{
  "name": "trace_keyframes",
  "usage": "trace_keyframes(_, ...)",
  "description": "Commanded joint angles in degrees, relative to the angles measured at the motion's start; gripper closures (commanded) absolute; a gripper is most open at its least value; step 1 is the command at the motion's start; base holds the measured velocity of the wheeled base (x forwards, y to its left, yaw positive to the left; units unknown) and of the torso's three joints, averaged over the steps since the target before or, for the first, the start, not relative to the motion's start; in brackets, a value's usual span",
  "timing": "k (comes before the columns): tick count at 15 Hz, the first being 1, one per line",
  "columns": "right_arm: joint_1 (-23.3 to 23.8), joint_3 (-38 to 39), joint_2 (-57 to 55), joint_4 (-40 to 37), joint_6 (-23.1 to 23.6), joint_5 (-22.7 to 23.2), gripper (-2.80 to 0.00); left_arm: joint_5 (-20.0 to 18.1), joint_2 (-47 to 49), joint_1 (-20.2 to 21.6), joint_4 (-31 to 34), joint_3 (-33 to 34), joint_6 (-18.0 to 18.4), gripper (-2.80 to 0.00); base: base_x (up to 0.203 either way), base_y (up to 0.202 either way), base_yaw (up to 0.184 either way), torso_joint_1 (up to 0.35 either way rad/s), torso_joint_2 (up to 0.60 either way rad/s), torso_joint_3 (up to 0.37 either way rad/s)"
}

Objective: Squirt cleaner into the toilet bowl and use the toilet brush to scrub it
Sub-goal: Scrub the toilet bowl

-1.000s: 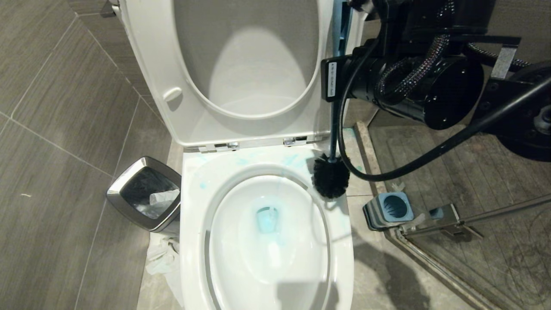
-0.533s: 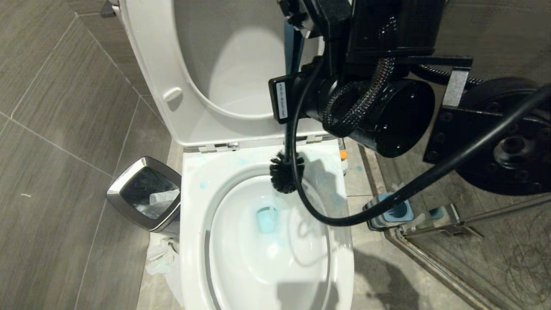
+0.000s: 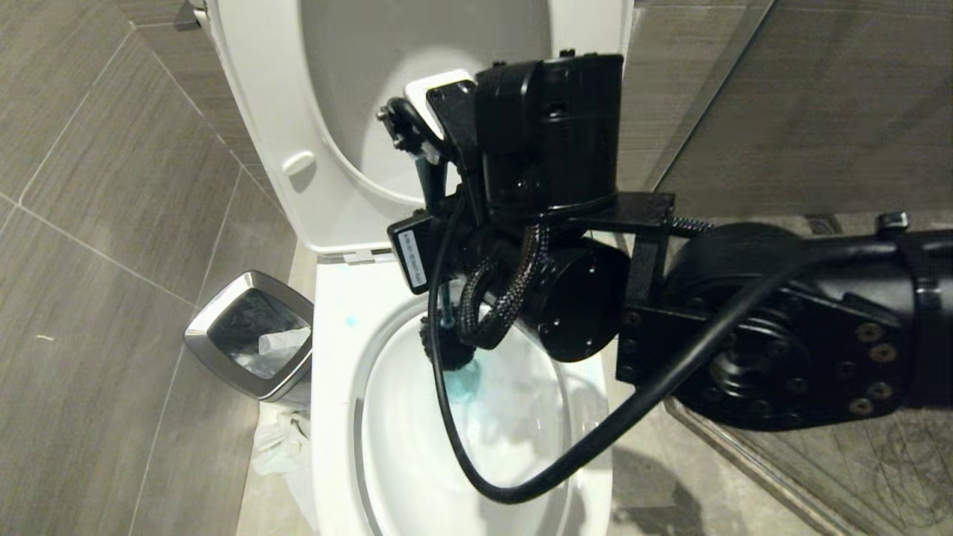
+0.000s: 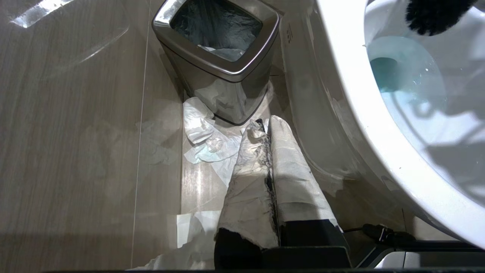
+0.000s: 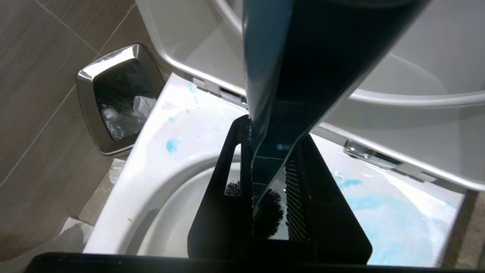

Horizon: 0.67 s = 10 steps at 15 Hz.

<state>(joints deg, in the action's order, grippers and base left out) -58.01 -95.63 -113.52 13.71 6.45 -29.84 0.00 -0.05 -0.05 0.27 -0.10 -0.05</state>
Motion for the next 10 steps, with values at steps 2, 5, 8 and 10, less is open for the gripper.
trace_keyframes(2, -0.17, 5.25, -3.10, 5.70, 0.23, -0.13, 0.00, 0.00, 0.05, 0.05, 0.00, 0.01, -0.04, 0.00, 0.000, 0.000, 0.000, 0.000, 0.00, 0.000)
trace_keyframes(5, -0.17, 12.04, -3.38, 9.72, -0.34, -0.02, 0.00, 0.00, 0.05, -0.04, 0.00, 0.01, 0.01, 0.00, 0.000, 0.000, 0.000, 0.000, 0.00, 0.000)
trace_keyframes(8, 0.02, 18.73, -2.95, 14.84, -0.38, 0.18, 0.00, 0.00, 0.05, -0.02, 0.00, 0.01, -0.04, 0.00, 0.000, 0.000, 0.000, 0.000, 0.00, 0.000)
trace_keyframes(10, 0.77, 22.03, -1.86, 17.97, -0.51, 0.21, 0.00, 0.00, 0.05, 0.04, 0.00, 0.01, -0.04, 0.00, 0.000, 0.000, 0.000, 0.000, 0.00, 0.000)
